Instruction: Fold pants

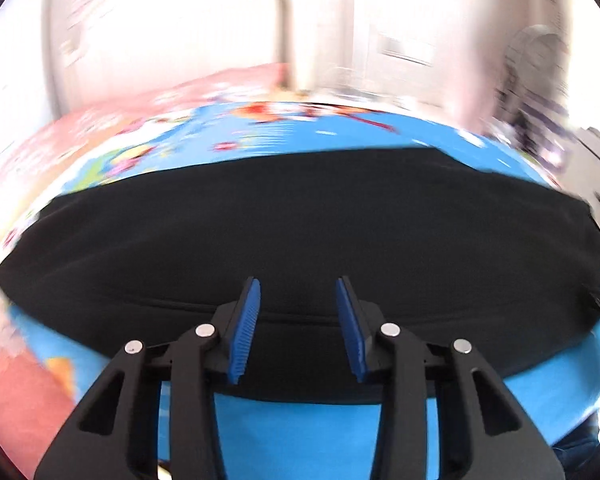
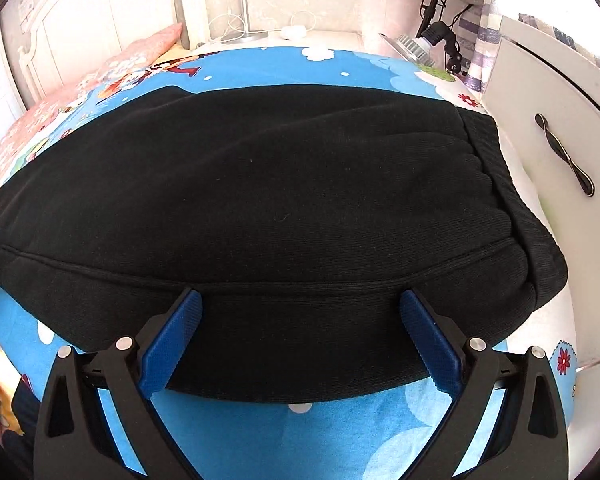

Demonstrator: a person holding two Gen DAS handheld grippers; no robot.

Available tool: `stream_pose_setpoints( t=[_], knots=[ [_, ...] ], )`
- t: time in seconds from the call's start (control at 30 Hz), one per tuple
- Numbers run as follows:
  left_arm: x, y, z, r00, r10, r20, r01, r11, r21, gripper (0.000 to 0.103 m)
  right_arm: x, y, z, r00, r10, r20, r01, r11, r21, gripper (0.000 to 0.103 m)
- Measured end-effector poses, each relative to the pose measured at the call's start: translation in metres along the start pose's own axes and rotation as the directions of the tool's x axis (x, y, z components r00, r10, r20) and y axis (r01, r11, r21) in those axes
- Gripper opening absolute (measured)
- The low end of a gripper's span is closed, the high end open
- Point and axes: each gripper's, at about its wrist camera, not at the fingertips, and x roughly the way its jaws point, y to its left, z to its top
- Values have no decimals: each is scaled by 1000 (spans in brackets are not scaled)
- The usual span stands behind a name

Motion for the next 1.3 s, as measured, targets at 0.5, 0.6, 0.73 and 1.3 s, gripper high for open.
stream_pose_setpoints(
  t=[0.5, 0.6, 0.73, 1.3],
  knots=[
    [-21, 241, -16, 983, 179, 47, -122, 817, -563, 41, -22, 64, 61, 991, 104, 84, -91, 986, -139, 96],
    [-34, 286, -26, 971, 239, 16, -166, 721, -673, 54, -19, 106, 85, 976, 191, 101, -168, 964, -206, 96],
    [-28, 308, -22, 981, 192, -3, -144, 723, -676, 58, 1, 169, 107, 960, 261, 99, -221, 928, -301, 96],
    [7, 312, -7, 940, 316, -131, -336, 785, -520, 38, 86, 247, 110, 985, 174, -15, -170, 931, -323, 96]
  ],
)
